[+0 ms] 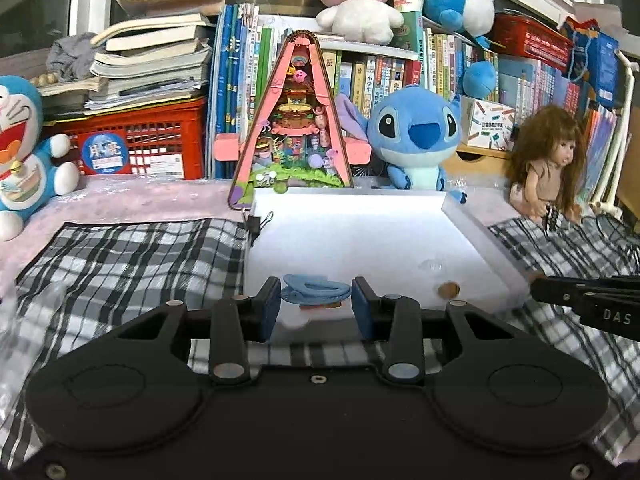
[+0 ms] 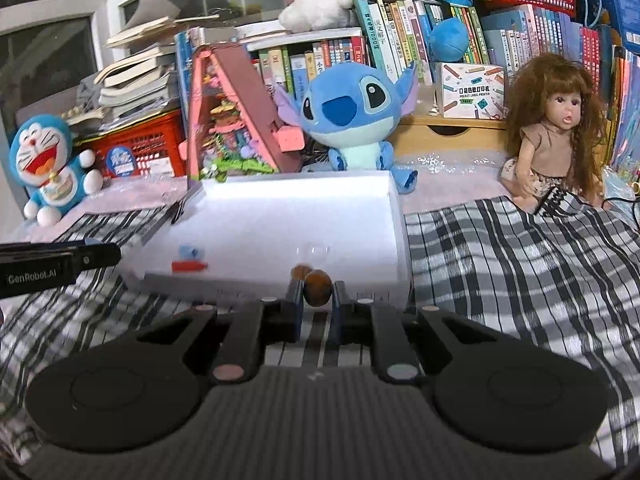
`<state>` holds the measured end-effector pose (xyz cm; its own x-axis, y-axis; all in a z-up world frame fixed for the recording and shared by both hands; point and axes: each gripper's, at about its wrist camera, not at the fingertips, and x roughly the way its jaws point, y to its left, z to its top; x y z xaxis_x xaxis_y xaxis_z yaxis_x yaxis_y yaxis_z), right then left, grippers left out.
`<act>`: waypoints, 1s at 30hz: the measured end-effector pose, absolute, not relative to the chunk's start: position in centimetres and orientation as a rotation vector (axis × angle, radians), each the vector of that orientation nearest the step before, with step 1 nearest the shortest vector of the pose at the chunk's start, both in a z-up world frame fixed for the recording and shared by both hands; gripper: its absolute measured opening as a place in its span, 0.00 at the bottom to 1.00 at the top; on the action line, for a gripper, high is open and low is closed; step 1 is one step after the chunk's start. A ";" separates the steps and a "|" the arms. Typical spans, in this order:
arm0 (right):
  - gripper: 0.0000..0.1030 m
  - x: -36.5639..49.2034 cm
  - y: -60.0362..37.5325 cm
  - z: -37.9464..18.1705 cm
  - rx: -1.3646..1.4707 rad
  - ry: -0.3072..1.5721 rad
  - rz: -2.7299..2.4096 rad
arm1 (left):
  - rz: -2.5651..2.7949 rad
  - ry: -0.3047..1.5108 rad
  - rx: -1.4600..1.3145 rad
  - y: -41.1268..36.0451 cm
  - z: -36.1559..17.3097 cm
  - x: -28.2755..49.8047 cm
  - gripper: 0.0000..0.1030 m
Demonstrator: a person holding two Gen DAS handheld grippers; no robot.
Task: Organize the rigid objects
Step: 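Carry the light blue clip and brown ball over the white tray with both tools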
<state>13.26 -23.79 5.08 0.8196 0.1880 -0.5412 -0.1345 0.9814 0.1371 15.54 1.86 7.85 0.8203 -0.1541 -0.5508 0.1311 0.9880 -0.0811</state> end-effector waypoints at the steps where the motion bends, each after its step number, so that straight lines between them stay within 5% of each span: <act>1: 0.18 14.1 -23.8 5.3 0.107 0.595 0.173 | -0.153 0.598 -0.049 1.8 8.0 16.4 0.35; 16: 0.18 25.8 -22.6 3.7 0.184 0.748 0.105 | -0.059 0.688 -0.124 0.8 4.2 27.9 0.35; 30: 0.18 29.9 -21.1 1.7 0.190 0.815 0.121 | -0.003 0.762 -0.081 0.3 1.9 30.6 0.35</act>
<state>29.89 -21.11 1.73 0.6803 0.1796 -0.7105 -0.0341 0.9762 0.2142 30.55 0.28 1.85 0.7237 -0.0327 -0.6893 -0.0264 0.9968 -0.0749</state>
